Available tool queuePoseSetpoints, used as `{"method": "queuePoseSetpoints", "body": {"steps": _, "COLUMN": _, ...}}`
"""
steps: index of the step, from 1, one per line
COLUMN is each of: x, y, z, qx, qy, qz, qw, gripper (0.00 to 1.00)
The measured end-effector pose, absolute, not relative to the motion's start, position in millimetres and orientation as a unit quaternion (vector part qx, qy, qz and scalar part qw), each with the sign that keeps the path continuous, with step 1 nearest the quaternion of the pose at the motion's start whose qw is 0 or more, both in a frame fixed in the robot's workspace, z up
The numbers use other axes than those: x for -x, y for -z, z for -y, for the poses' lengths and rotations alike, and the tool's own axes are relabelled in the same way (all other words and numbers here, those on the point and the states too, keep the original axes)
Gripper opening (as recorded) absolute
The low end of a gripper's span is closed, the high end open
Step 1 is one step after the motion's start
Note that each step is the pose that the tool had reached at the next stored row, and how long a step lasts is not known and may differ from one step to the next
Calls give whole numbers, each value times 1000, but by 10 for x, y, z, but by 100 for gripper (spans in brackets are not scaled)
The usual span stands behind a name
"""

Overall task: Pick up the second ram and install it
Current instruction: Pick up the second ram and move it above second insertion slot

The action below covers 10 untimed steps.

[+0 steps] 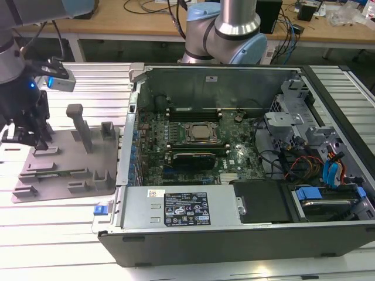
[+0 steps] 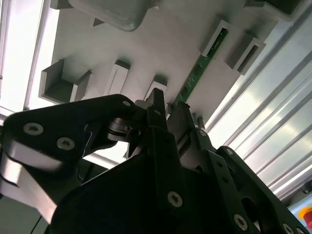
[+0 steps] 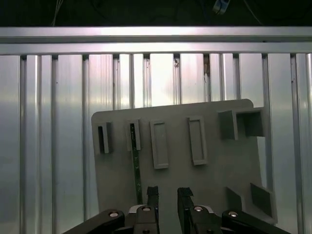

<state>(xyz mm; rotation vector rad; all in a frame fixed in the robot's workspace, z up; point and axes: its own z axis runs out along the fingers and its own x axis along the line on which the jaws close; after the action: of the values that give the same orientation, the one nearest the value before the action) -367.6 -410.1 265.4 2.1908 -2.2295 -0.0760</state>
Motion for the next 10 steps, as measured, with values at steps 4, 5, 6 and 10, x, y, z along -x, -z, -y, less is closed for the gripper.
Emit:
{"method": "queuePoseSetpoints", "body": {"steps": 4, "x": 3676, "y": -2530, "z": 4102, "qx": -701, "qy": 24, "qz": 713, "qw": 7, "gripper": 28}}
{"method": "queuePoseSetpoints", "body": {"steps": 5, "x": 3676, "y": -2494, "z": 4104, "qx": -701, "qy": 24, "qz": 713, "qw": 7, "gripper": 28}}
{"method": "queuePoseSetpoints", "body": {"steps": 6, "x": 3676, "y": -2475, "z": 4105, "qx": -701, "qy": 24, "qz": 713, "qw": 7, "gripper": 28}}
{"method": "queuePoseSetpoints", "body": {"steps": 10, "x": 3676, "y": -2399, "z": 4110, "qx": -701, "qy": 24, "qz": 713, "qw": 8, "gripper": 28}}
